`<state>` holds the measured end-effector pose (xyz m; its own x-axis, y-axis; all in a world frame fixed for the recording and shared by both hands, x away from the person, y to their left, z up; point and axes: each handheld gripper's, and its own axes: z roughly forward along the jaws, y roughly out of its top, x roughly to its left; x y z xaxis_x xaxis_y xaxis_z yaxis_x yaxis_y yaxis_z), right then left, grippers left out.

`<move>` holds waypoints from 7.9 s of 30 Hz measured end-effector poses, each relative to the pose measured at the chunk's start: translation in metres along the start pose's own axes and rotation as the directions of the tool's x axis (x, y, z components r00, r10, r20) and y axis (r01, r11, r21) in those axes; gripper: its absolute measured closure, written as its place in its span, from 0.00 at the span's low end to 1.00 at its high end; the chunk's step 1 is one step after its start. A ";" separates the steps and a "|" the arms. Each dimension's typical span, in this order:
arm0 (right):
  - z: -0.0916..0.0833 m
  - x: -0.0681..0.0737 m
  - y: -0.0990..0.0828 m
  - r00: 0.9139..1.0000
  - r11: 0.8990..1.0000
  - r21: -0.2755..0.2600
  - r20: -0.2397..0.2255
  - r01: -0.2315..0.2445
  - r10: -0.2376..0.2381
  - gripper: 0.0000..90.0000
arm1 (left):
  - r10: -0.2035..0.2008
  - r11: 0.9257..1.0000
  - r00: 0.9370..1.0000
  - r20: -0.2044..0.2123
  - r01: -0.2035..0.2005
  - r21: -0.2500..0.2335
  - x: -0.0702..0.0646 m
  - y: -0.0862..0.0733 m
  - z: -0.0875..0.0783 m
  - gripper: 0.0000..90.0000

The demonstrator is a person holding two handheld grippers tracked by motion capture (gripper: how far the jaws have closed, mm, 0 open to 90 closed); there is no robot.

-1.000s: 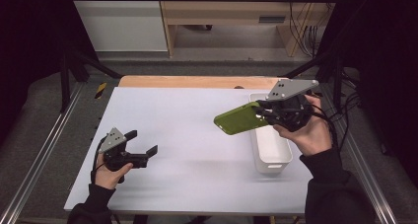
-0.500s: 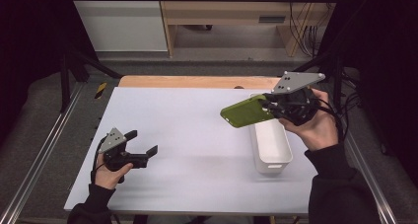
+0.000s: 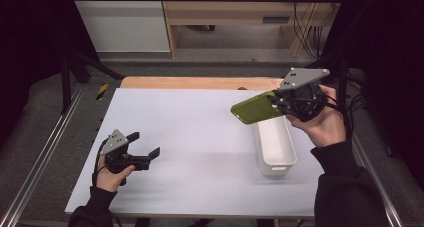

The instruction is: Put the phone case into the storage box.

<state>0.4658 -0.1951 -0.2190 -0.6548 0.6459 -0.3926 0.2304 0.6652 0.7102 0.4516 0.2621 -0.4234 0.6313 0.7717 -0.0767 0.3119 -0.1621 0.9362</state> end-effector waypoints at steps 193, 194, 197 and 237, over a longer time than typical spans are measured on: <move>0.117 -0.055 -0.011 0.773 0.723 0.288 -0.122 0.628 -0.622 0.88 | 0.004 1.000 1.000 -0.011 -0.004 0.028 0.006 -0.004 0.004 0.01; 0.117 -0.055 -0.012 0.774 0.724 0.288 -0.123 0.627 -0.621 0.88 | 0.005 1.000 1.000 -0.012 -0.004 0.028 0.006 -0.004 0.004 0.01; 0.119 -0.057 -0.012 0.775 0.724 0.291 -0.125 0.625 -0.619 0.88 | 0.007 1.000 1.000 -0.012 -0.006 0.029 0.006 -0.004 0.004 0.01; 0.165 -0.066 -0.017 0.737 0.674 0.306 -0.186 0.672 -0.650 0.88 | 0.017 0.999 1.000 -0.013 -0.016 0.047 0.007 -0.005 0.005 0.00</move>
<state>0.6242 -0.1871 -0.3011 -0.7659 -0.0263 -0.6424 -0.0646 0.9973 0.0363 0.4582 0.2647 -0.4302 0.6269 0.7771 -0.0562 0.3345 -0.2033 0.9202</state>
